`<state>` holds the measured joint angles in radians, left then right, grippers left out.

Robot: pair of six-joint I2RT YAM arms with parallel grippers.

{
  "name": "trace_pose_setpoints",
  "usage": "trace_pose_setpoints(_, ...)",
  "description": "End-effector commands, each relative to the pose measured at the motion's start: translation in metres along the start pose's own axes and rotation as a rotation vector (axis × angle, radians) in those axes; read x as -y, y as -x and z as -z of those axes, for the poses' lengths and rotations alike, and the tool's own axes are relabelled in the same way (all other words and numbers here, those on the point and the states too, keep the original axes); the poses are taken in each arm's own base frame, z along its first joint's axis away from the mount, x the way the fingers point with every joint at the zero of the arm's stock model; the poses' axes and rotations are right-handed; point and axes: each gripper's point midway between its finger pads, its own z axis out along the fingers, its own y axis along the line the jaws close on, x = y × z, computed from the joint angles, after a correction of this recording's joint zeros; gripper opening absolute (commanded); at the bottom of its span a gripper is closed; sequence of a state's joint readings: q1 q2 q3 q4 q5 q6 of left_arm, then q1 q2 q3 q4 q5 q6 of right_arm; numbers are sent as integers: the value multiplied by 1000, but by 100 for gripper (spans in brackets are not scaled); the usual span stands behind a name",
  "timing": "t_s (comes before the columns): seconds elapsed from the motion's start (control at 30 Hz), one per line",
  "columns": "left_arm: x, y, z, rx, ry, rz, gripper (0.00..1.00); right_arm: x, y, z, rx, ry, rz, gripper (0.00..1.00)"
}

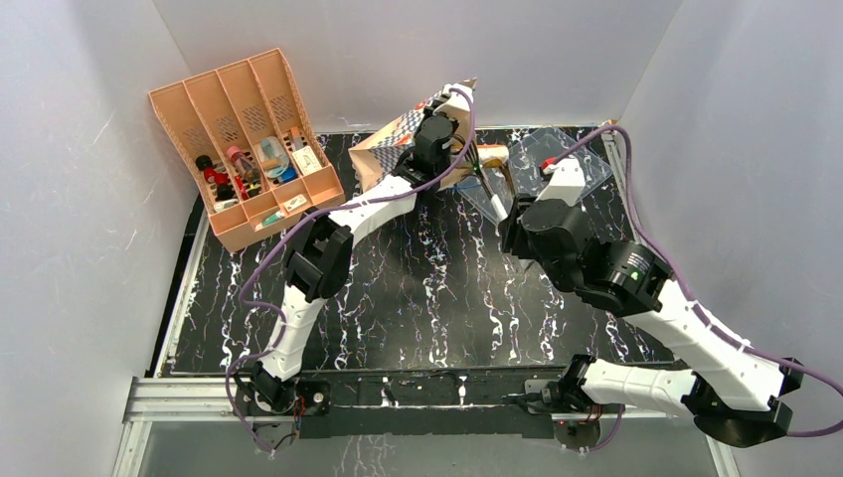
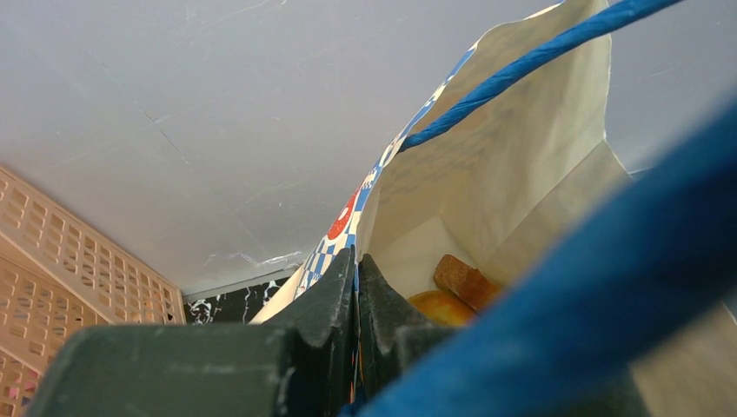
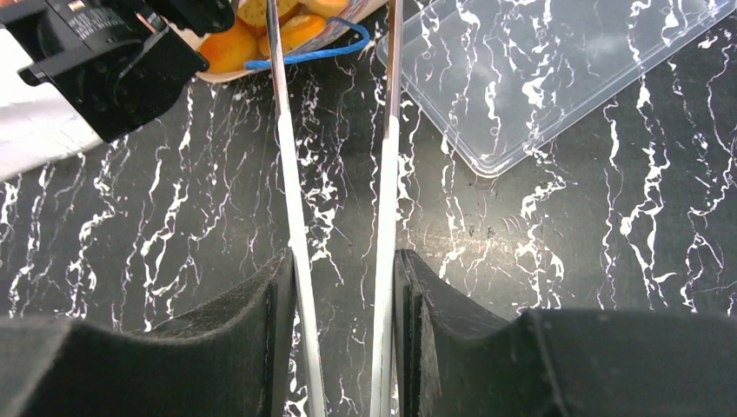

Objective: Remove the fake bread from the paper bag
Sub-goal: Take out the fake bread from the paper bag.

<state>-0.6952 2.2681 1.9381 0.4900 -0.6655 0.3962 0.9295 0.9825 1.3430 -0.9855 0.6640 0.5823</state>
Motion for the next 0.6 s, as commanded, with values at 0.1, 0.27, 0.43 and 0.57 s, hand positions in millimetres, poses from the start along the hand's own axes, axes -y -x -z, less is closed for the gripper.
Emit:
trace_pose_setpoints(0.1,-18,13,-1,6,23,28,0,12,59,30,171,-11,-120,0)
trace_pose_setpoints(0.27,-22,6,0,-6,24,21,0,12,67,36,187,1,-136,0)
trace_pose_setpoints(0.43,-24,2,1,-12,28,22,0,13,78,42,213,5,-152,0)
trace_pose_setpoints(0.57,-25,-1,1,-16,30,18,0,13,88,47,238,10,-168,0)
